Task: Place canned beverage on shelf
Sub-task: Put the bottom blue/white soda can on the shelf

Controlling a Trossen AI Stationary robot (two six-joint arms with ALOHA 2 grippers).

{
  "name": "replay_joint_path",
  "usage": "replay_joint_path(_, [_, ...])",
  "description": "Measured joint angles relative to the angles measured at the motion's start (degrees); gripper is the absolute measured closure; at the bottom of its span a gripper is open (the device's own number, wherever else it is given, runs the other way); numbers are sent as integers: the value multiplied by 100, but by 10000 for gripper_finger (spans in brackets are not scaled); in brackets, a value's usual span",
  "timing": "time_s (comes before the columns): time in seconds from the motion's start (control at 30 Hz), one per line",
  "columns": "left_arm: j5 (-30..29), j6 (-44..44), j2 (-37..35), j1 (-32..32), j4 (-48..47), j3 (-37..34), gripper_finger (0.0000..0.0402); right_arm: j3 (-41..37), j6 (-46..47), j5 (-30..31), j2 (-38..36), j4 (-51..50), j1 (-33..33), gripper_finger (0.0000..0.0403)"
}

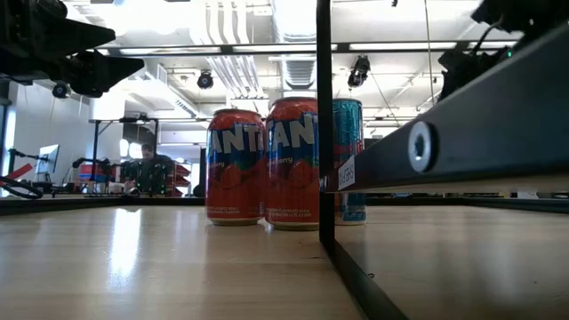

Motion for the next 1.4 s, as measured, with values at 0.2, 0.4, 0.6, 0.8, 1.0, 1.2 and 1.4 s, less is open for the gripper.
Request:
replay_joint_path(0.2, [-1, 0, 0, 0, 0, 0, 2, 1295, 1935, -1183, 934, -1808, -1, 3])
replay_joint_path(0.4, [1, 1, 0, 0, 0, 0, 2, 2013, 1941, -1809, 1750, -1849, 0, 3])
replay_joint_path(0.6, [1, 1, 0, -1, 0, 0, 2, 2656, 2187, -2562, 2742, -1911, 1, 3])
replay_joint_path(0.8, [-1, 1, 0, -2, -1, 0, 2, 3607, 2265, -3628, 3889, -2860, 13, 3])
replay_joint_path(1.0, [0, 1, 0, 0, -1, 0, 2, 4870, 1953, -3948, 4780, -3799, 147, 3])
replay_joint_path(1.2, [1, 0, 0, -1, -3, 2, 2, 5806, 1681, -3788, 5523, -4164, 552, 3])
replay_joint_path(1.4, [0, 0, 0, 0, -1, 2, 2, 6552, 1596, -3681, 6342, -4258, 910, 3])
